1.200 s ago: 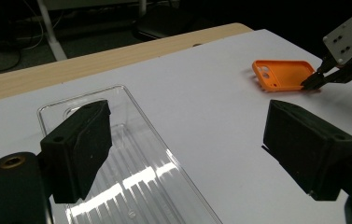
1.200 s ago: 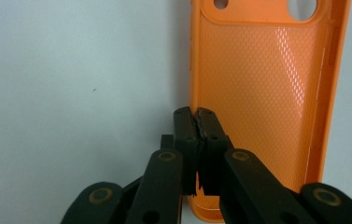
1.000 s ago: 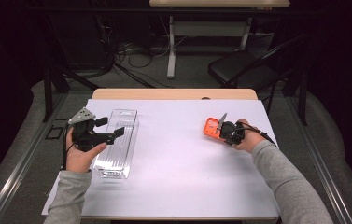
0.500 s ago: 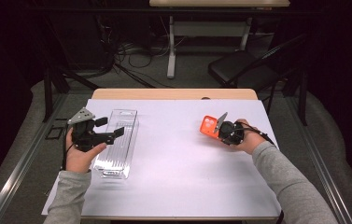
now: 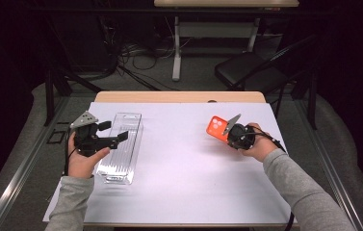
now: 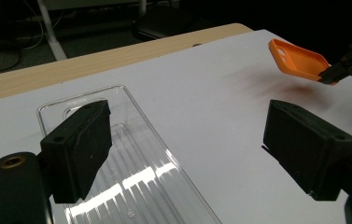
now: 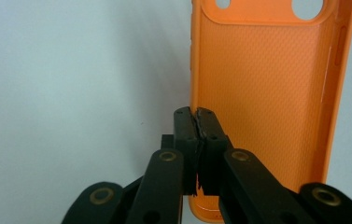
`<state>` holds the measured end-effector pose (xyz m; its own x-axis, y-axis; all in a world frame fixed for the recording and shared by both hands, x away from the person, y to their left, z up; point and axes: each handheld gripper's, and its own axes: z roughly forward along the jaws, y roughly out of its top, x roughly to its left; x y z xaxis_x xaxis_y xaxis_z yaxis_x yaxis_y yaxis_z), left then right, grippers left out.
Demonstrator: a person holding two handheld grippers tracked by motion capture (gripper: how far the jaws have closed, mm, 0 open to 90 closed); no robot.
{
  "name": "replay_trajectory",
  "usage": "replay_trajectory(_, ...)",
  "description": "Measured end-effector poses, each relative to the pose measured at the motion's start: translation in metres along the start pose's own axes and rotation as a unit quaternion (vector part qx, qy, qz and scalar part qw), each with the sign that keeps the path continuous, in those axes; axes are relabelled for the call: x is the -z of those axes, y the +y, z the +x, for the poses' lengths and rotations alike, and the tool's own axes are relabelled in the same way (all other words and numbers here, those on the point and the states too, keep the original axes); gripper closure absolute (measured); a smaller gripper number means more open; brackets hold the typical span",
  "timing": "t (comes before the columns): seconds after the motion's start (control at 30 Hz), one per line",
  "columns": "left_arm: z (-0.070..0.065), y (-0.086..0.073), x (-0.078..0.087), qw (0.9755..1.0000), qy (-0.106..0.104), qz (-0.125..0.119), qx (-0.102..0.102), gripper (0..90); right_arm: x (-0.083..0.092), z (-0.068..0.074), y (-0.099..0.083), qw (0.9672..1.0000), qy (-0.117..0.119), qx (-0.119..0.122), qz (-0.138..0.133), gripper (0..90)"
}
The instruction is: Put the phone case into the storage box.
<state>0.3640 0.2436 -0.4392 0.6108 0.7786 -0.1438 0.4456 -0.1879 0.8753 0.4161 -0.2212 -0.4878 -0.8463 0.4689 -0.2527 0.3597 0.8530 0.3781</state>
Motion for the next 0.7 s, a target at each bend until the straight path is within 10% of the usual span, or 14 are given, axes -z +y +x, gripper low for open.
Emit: replay_trajectory(0.7,-0.002,0.001,0.0,1.0,-0.001,0.0,-0.003,15.5,0.023,0.02,-0.008,0.995,0.016,-0.072,-0.067,89.1)
